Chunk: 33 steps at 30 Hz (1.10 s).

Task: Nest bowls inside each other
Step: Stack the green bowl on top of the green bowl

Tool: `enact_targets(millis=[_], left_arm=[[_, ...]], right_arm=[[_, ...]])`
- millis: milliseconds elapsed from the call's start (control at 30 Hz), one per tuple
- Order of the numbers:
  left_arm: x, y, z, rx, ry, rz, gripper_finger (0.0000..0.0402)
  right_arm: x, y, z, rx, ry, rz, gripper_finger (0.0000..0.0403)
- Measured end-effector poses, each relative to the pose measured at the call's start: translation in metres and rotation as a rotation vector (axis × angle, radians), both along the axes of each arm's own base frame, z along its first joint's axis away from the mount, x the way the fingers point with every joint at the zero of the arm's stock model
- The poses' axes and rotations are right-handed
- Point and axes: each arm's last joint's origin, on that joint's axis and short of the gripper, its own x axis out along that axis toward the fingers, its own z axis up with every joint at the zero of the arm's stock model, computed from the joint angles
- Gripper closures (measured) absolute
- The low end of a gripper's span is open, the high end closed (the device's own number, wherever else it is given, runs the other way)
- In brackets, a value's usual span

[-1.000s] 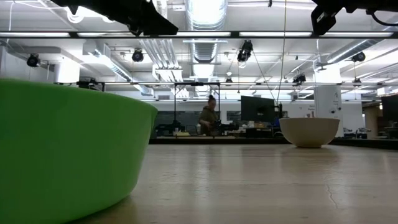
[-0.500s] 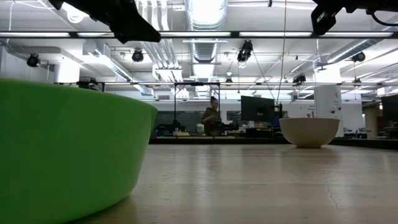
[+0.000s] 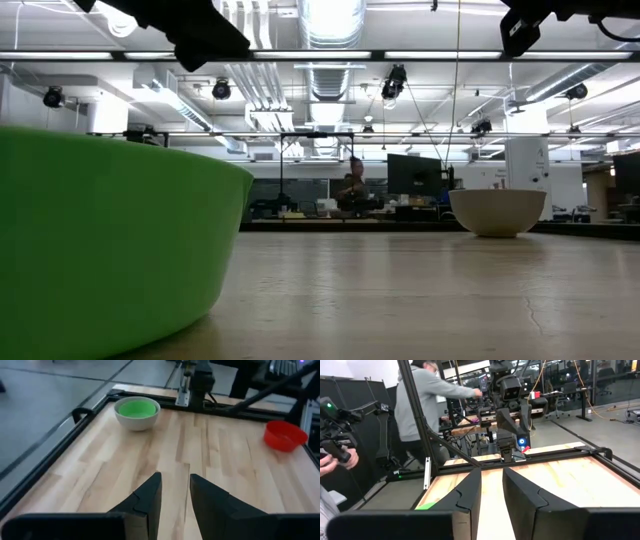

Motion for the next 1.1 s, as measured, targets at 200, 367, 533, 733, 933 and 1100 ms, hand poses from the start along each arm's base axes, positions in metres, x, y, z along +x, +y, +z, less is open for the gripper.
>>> enact_targets(millis=[200,367,533,733,933,1100], left_arm=[[-0.005,-0.002,0.000,-0.170,0.046,0.004,0.0296],[-0.007,-0.005,-0.004,-0.244,0.091,-0.078,0.0296],[-0.007,-0.010,-0.004,-0.294,0.106,-0.181,0.0296],[-0.007,-0.017,0.001,-0.363,0.076,-0.368,0.0296],[-0.007,-0.023,0.000,-0.443,0.093,-0.377,0.0296],[-0.006,-0.029,0.000,-0.453,0.091,-0.288,0.0296]], right_arm=[[0.000,0.000,0.000,0.001,0.001,0.000,0.0335],[0.000,0.000,0.000,0.001,0.001,0.000,0.0330],[0.000,0.000,0.000,0.000,0.000,0.000,0.0323],[0.000,0.000,0.000,0.000,0.001,0.000,0.0323],[0.000,0.000,0.000,0.000,0.000,0.000,0.0333],[0.000,0.000,0.000,0.000,0.001,0.000,0.0333]])
